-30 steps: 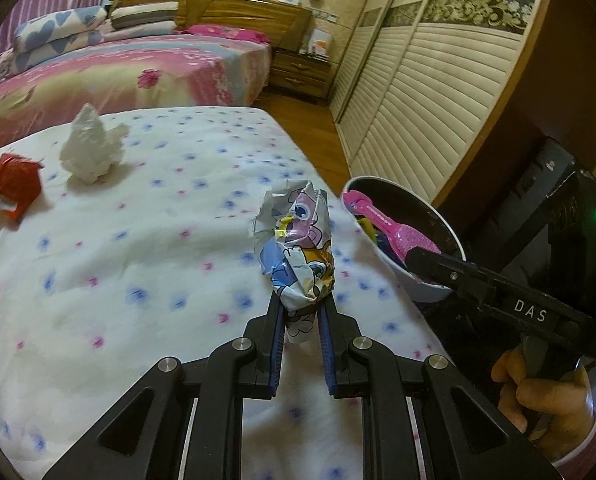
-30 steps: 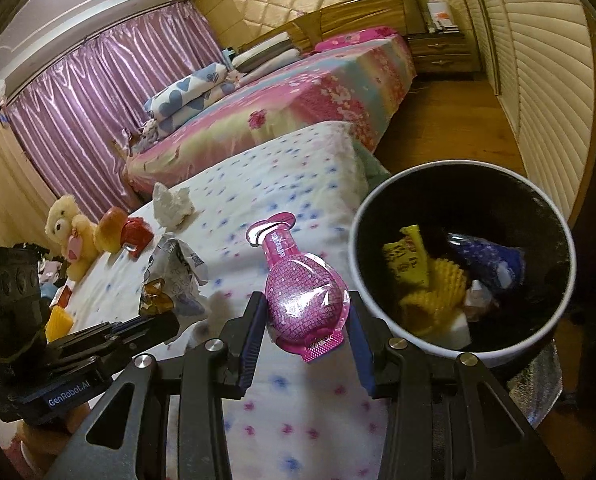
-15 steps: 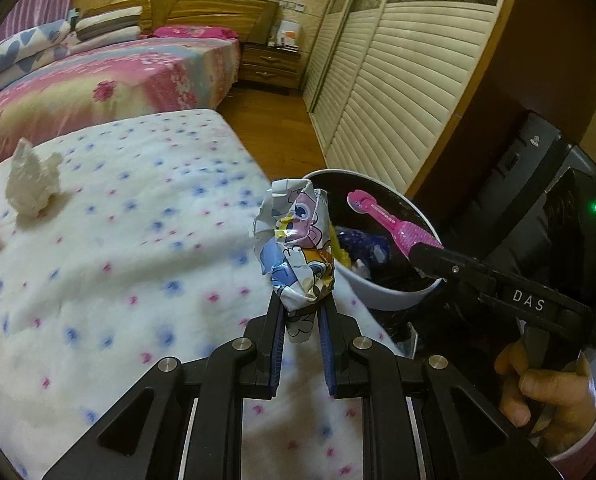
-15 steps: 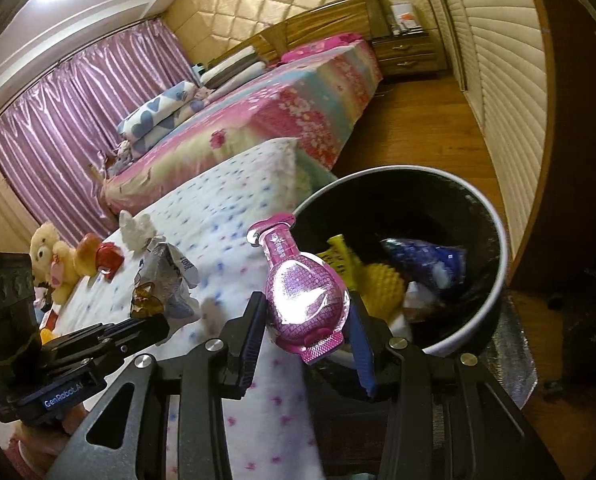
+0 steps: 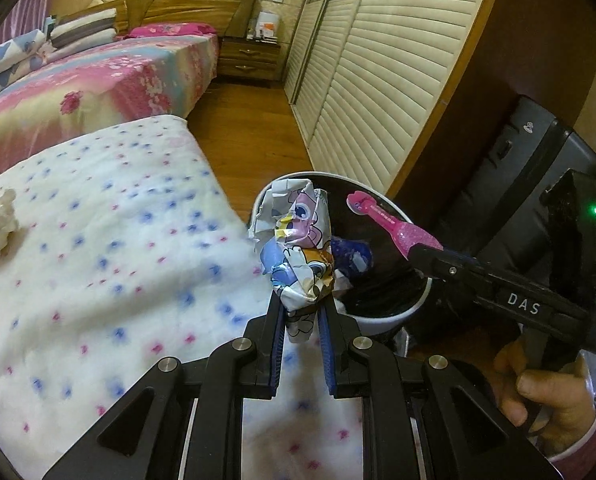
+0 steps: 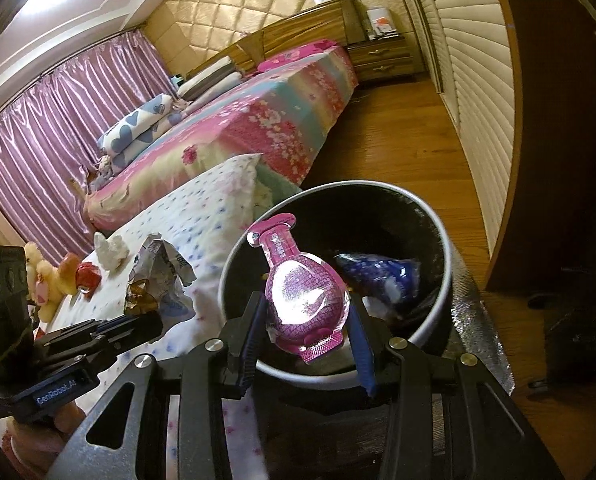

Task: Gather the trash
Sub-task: 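Carry the crumpled wrapper and pink packet over the trash bin, then open both grippers to drop the wrapper and pink packet into the bin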

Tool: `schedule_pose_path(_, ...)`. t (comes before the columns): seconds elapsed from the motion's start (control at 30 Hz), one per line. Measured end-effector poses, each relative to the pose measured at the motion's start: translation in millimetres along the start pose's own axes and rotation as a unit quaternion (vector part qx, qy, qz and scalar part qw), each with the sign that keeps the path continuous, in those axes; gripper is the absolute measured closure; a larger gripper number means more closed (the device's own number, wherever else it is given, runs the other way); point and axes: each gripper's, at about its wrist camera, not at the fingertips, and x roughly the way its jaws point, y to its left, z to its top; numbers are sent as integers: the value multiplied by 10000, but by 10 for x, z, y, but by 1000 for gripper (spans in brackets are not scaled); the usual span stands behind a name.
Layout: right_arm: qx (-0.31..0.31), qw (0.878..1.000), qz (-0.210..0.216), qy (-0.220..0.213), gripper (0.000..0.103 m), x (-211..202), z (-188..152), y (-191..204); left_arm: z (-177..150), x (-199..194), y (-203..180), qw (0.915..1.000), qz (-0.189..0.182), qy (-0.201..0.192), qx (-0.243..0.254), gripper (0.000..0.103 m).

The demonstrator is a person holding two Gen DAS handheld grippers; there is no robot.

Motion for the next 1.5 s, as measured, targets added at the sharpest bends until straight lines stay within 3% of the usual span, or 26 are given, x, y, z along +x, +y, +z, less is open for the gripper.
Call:
schedule_pose_path(0.87, 114, 9995, -245, 134, 62, 174, 210, -265, 279, 460, -259, 9993, 63, 194, 318, 88)
schedule_pose_path(1.33, 138, 9994, -259, 196, 62, 246, 278, -315, 253, 475, -269, 9991, -16, 277, 323, 87)
schedule_pose_path(1.5, 233, 9993, -238, 169, 59, 248, 287, -337, 244, 445, -250, 9992, -36, 288, 266, 77)
